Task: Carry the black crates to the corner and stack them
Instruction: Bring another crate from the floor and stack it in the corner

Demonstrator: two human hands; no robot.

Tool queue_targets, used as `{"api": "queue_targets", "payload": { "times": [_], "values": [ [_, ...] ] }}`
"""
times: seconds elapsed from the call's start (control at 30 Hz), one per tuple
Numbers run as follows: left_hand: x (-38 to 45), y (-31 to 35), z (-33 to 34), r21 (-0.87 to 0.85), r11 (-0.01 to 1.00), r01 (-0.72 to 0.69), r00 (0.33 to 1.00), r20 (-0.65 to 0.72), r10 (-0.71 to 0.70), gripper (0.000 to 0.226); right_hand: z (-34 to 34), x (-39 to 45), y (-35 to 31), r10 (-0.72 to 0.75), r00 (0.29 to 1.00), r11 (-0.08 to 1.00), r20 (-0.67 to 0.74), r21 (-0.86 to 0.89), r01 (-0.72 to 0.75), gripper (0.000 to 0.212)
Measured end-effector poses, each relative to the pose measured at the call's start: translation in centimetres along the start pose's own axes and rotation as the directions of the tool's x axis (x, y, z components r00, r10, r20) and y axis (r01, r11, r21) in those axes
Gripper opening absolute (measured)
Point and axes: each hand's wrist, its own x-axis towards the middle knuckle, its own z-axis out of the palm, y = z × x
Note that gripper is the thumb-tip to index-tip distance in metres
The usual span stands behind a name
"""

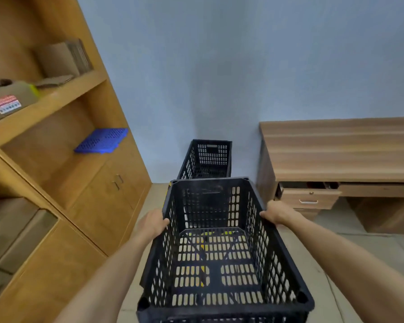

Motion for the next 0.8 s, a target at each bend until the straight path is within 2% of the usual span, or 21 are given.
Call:
{"api": "queue_targets", "payload": {
  "times": [0.13, 0.27, 0.57, 0.7, 0.8],
  "values": [
    [3.7, -2.1, -1.6, 0.053, 0.999, -0.007, 0.999, -0.037, 0.009, 0.017, 0.0, 2.7, -3.4, 0.000, 1.000, 1.000, 0.018, 0.026, 0.000, 0.045],
    [8.0, -2.8, -3.3, 0.067, 0.998, 0.018, 0.990, -0.140, -0.008, 0.018, -1.1, 6.8, -6.1, -0.048, 0.996, 0.994, 0.073, 0.101, 0.041, 0.032],
    [20.0, 0.2, -9.1, 0.103, 0.988, 0.113, 0.953, -0.293, -0.079, 0.024, -9.1, 20.6, -11.7, -0.184, 0.979, 0.982, 0.084, 0.065, 0.179, 0.044],
    [26.0, 2.6, -11.0, 0.075, 0.987, 0.140, 0.942, -0.317, -0.109, 0.025, -13.4, 26.9, -13.7, -0.198, 0.979, 0.977, 0.056, 0.087, 0.193, 0.040],
    [29.6, 3.1, -10.9, 0.005, 0.987, 0.162, 0.950, -0.273, -0.154, 0.024, -15.1, 30.3, -14.6, -0.200, 0.977, 0.974, 0.072, 0.124, 0.190, 0.033]
  ]
}}
